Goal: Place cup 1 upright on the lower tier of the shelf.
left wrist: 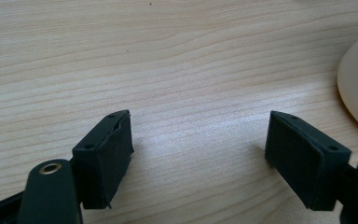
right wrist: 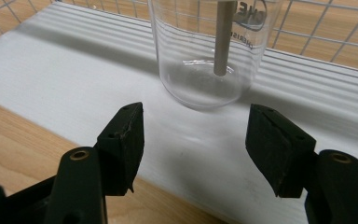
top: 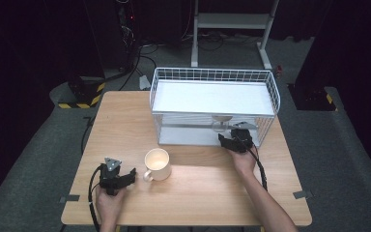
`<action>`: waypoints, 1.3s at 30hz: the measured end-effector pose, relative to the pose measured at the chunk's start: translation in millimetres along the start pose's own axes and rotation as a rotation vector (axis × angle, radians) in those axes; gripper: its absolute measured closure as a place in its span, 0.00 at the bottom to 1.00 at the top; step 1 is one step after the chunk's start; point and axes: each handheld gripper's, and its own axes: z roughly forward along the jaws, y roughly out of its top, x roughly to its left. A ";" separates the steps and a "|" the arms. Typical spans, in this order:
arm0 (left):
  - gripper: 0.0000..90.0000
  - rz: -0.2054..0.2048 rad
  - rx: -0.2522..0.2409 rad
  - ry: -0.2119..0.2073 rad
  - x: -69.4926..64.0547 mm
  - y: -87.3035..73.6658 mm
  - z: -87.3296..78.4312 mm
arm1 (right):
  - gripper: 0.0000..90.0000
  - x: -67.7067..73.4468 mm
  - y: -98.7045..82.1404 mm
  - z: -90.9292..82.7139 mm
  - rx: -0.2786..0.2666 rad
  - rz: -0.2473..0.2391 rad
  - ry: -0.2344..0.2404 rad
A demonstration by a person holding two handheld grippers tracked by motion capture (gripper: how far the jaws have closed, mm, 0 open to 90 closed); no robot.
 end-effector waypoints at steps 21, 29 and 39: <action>0.26 0.000 -0.001 0.001 -0.1 0.0 0.1 | 0.39 -5.4 -10.2 -16.2 -0.013 0.009 0.024; 0.26 0.000 -0.001 0.001 -0.1 0.0 0.1 | 0.39 -7.1 -10.9 -24.1 -0.027 0.006 0.024; 0.26 0.000 -0.001 0.001 -0.1 0.0 0.1 | 0.38 -9.8 -15.1 -36.9 -0.055 0.012 0.028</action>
